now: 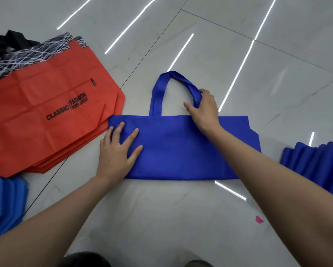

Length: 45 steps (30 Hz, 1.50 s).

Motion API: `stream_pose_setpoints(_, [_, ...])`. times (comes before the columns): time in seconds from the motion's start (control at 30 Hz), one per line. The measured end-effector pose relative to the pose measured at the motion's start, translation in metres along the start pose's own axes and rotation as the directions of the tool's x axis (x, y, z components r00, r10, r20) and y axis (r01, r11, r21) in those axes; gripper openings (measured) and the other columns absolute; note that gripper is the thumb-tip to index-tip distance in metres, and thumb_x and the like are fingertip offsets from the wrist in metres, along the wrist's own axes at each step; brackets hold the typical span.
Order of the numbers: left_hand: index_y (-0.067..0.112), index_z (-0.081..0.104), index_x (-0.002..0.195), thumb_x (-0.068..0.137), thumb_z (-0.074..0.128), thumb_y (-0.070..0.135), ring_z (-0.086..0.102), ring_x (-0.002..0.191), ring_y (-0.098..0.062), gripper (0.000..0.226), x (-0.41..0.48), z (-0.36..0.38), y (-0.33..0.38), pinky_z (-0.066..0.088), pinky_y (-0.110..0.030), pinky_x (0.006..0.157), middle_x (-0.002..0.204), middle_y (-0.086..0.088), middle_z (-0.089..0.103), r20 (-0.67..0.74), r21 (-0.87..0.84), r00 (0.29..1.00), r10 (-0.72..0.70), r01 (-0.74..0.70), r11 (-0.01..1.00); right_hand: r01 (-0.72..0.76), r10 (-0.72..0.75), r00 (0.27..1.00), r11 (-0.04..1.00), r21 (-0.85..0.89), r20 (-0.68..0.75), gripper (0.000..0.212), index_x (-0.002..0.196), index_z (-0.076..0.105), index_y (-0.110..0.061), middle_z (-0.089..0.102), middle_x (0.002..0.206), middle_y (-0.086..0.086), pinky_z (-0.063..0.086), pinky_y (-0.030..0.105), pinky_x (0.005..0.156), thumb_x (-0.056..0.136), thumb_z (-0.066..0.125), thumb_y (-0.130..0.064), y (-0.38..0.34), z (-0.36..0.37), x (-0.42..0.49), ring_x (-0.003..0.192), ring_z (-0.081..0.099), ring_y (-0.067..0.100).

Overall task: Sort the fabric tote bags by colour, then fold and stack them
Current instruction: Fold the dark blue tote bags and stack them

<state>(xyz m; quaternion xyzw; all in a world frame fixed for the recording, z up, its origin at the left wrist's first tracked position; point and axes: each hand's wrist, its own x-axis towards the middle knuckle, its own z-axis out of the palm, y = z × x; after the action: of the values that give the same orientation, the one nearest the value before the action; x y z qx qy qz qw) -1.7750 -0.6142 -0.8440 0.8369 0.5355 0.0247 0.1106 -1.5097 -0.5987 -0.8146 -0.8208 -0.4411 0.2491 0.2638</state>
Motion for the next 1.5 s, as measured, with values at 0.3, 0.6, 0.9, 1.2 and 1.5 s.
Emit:
stream_pose_setpoints(0.3, [0.027,0.05,0.135,0.087,0.034,0.054,0.032,0.133,-0.039,0.057,-0.013,-0.002,-0.003,0.033,-0.049,0.101,0.147,-0.014,0.037,0.03,-0.038,0.995,0.099,-0.097,0.994,-0.069,0.052,0.99,0.988,0.135,0.128,0.041,0.12,0.051,-0.018,0.059,0.092,-0.005,0.043,0.04,0.094,0.082,0.063,-0.031,-0.04,-0.012,0.027,0.091,0.057,0.018])
stream_pose_setpoints(0.6, [0.032,0.035,0.143,0.081,0.015,0.063,0.018,0.14,-0.035,0.072,-0.02,-0.007,0.011,0.024,-0.045,0.109,0.155,-0.008,0.022,0.113,-0.033,0.993,-0.017,0.021,0.999,0.62,-0.629,0.76,0.777,-0.108,-0.162,0.045,0.119,0.046,-0.01,0.061,0.092,0.012,0.039,0.031,0.076,0.077,0.047,0.007,-0.002,-0.011,-0.116,0.081,0.047,0.021])
stream_pose_setpoints(0.9, [0.032,0.005,0.15,0.095,0.024,0.057,0.007,0.143,-0.036,0.064,-0.023,-0.015,0.031,0.025,-0.04,0.111,0.158,-0.009,-0.004,0.231,0.138,0.967,-0.105,0.075,0.988,0.401,-0.431,0.902,0.808,-0.431,0.031,0.056,0.138,0.035,-0.015,0.054,0.133,0.011,0.023,0.041,0.109,0.083,0.038,-0.019,0.065,0.024,-0.194,0.131,0.036,0.024])
stream_pose_setpoints(1.2, [0.015,0.054,0.122,0.097,0.031,0.047,0.055,0.097,-0.031,0.047,-0.042,-0.039,0.035,0.044,-0.037,0.069,0.121,-0.014,0.05,0.113,0.106,0.988,-0.107,0.096,0.99,0.384,-0.267,0.922,0.717,-0.581,0.281,0.073,0.132,0.054,-0.019,0.036,0.148,0.02,0.037,0.053,0.102,0.085,0.031,-0.069,0.058,0.022,-0.173,0.131,0.044,0.035])
stream_pose_setpoints(1.5, [0.017,0.064,0.105,0.093,0.029,0.035,0.065,0.09,-0.021,0.041,-0.016,-0.067,0.003,0.047,-0.031,0.067,0.108,0.0,0.066,-0.084,-0.022,0.945,0.317,-0.32,0.947,0.666,-0.453,0.699,0.696,-0.271,0.554,0.091,0.141,0.042,-0.023,0.012,0.158,-0.004,0.002,0.041,0.115,0.077,0.019,-0.083,0.079,-0.021,-0.131,0.147,0.006,0.018])
